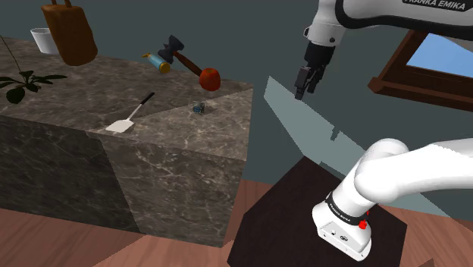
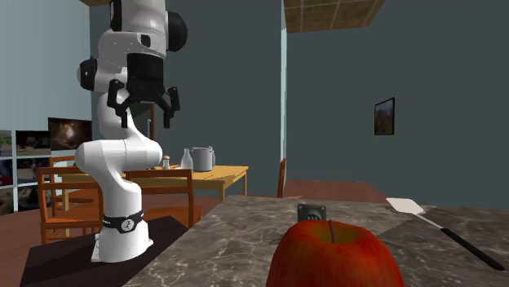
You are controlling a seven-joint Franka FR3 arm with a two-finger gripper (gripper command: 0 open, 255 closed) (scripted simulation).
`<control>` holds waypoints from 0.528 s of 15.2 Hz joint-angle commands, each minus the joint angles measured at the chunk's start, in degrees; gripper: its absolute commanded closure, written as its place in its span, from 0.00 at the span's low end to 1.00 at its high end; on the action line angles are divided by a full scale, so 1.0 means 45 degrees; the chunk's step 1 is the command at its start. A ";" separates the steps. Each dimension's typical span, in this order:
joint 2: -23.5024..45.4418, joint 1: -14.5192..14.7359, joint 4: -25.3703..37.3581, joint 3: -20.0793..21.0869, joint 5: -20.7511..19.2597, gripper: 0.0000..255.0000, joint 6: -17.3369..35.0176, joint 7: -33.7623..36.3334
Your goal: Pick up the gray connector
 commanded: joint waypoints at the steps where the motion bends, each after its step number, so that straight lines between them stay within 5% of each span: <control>1: 0.0000 0.0000 0.0000 0.0000 0.0000 0.00 0.0000 0.0000; 8: 0.2883 0.0395 0.0998 0.0751 0.0452 0.00 0.2095 0.0647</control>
